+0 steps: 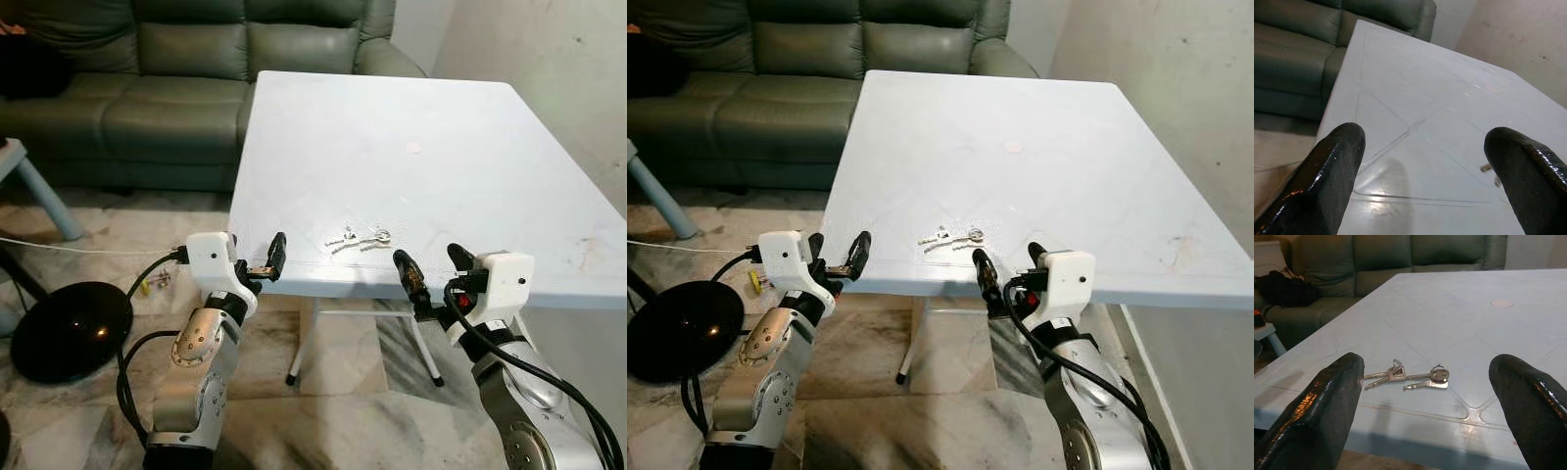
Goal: Hang keys on a hook
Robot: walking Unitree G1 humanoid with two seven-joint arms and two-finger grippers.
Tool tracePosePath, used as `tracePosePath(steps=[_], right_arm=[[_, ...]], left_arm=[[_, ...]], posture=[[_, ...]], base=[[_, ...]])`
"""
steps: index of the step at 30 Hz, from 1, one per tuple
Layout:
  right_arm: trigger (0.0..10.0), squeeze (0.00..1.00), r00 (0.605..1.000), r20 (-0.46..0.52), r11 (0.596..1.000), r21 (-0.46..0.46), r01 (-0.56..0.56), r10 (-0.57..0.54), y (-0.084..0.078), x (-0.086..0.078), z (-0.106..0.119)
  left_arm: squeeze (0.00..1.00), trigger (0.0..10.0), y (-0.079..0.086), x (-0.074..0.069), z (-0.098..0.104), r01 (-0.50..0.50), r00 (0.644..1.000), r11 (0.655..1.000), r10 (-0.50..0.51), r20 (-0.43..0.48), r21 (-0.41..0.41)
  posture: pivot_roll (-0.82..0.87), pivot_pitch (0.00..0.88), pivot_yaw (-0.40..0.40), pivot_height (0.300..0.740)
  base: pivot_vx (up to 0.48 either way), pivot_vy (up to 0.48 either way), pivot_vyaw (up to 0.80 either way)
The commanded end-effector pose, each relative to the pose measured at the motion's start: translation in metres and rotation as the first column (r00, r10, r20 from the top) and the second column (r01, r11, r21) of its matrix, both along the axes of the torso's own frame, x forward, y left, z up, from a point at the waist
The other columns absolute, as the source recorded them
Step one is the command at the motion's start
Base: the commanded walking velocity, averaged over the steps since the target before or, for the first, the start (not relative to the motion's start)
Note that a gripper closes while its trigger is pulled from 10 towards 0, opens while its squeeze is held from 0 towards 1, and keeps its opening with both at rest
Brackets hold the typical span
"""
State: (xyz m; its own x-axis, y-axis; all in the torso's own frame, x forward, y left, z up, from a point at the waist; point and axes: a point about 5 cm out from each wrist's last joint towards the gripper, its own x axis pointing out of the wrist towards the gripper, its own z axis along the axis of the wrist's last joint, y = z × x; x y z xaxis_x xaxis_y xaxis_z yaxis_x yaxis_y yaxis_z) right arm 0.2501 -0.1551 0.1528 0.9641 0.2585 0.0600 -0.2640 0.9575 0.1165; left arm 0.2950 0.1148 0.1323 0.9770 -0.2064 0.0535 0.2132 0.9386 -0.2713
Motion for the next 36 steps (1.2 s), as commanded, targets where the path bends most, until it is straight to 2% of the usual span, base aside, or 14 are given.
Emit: tracePosePath(steps=[1,8,10,16,22,26,30,36], right_arm=[[10.0,0.0,1.0,0.016,1.0,0.001,0.001,-0.001,0.0003,-0.0001,0.0052],[10.0,0.0,1.0,0.011,1.0,0.011,0.009,-0.009,0.0011,-0.0001,0.004],[10.0,0.0,1.0,0.011,1.0,0.011,0.01,-0.01,0.0012,-0.0002,0.0039],[10.0,0.0,1.0,0.011,1.0,0.012,0.015,-0.015,0.001,-0.0002,0.0039],[10.0,0.0,0.999,0.018,0.998,0.042,0.044,-0.045,-0.002,0.0009,0.0061],[10.0,0.0,0.996,-0.006,0.996,0.029,0.089,-0.089,-0.0043,0.0038,0.0054],[10.0,0.0,0.995,-0.011,0.995,0.015,0.098,-0.097,-0.0047,0.0044,0.0048],[10.0,0.0,0.99,0.015,0.99,-0.019,0.141,-0.141,-0.0078,0.0047,0.0055]], left_arm=[[0.0,10.0,0.0024,-0.0001,0.0032,-0.005,1.0,1.0,0.005,0.005,-0.005],[0.0,10.0,0.0042,0.0009,0.0041,0.003,1.0,0.999,-0.004,-0.01,-0.044],[0.0,10.0,0.0047,0.0015,0.005,-0.001,1.0,0.999,0.001,-0.001,-0.033],[0.0,10.0,0.0041,0.0022,0.0061,-0.01,1.0,1.0,0.01,0.0,-0.023],[0.0,10.0,0.0081,0.0066,0.0023,-0.083,0.995,0.996,0.083,-0.063,-0.011],[0.0,10.0,0.0109,0.009,0.0026,-0.11,0.992,0.994,0.11,-0.069,-0.006],[0.0,10.0,0.0101,0.0085,0.0057,-0.099,0.994,0.995,0.098,-0.039,-0.012],[0.0,10.0,0.011,0.0091,0.0031,-0.107,0.993,0.994,0.107,-0.06,0.001]], posture=[[0.1,0.081,-0.042,0.74],[0.1,0.084,-0.034,0.74],[0.1,0.084,-0.034,0.74],[0.1,0.086,-0.03,0.74],[0.1,0.083,-0.033,0.74],[0.1,0.083,-0.033,0.74],[0.1,0.081,-0.033,0.74],[0.1,0.081,-0.033,0.74]], base=[[0.0,0.0,-0.7],[0.0,0.133,-0.7],[0.0,0.472,-0.7],[0.0,0.0,-0.7],[0.0,0.0,0.0],[0.0,0.0,0.0],[0.0,0.0,0.0],[0.0,0.0,0.0]])
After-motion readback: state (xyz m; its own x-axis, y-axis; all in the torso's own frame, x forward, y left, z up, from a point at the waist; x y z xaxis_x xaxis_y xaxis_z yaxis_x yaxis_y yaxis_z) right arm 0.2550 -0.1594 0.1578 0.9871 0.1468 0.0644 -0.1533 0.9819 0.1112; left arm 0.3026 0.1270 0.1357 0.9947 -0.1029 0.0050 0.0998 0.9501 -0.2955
